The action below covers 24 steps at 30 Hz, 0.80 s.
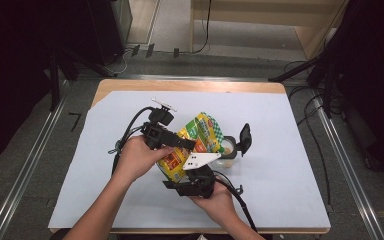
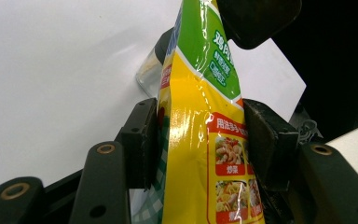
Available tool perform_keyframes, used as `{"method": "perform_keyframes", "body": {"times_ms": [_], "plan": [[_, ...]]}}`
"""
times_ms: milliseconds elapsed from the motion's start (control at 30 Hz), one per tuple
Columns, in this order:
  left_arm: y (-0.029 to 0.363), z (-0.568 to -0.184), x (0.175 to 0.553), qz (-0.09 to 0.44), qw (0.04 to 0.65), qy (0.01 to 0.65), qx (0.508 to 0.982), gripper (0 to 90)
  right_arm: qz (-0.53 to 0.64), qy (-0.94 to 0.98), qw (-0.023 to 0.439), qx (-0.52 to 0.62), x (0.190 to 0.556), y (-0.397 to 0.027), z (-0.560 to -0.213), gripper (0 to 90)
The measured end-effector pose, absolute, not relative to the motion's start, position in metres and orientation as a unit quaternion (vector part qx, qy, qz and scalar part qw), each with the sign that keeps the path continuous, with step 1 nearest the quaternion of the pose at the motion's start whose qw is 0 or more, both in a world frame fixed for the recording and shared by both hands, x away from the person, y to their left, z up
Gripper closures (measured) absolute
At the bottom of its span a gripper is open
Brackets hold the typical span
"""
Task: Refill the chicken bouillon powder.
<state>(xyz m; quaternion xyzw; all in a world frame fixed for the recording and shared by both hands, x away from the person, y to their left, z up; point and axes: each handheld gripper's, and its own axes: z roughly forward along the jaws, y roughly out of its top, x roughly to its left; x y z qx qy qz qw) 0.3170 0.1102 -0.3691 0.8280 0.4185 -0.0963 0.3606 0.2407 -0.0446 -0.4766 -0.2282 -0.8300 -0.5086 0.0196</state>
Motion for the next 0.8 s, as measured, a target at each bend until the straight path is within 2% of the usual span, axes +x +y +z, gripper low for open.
{"method": "perform_keyframes", "body": {"times_ms": [800], "plan": [[0.1108, -0.3691, 0.3182, -0.093, 0.366, 0.419, 0.826, 49.3, -0.513, -0.826, 0.033, -0.232, 0.2438, -0.0449, -0.4741, 58.0]]}}
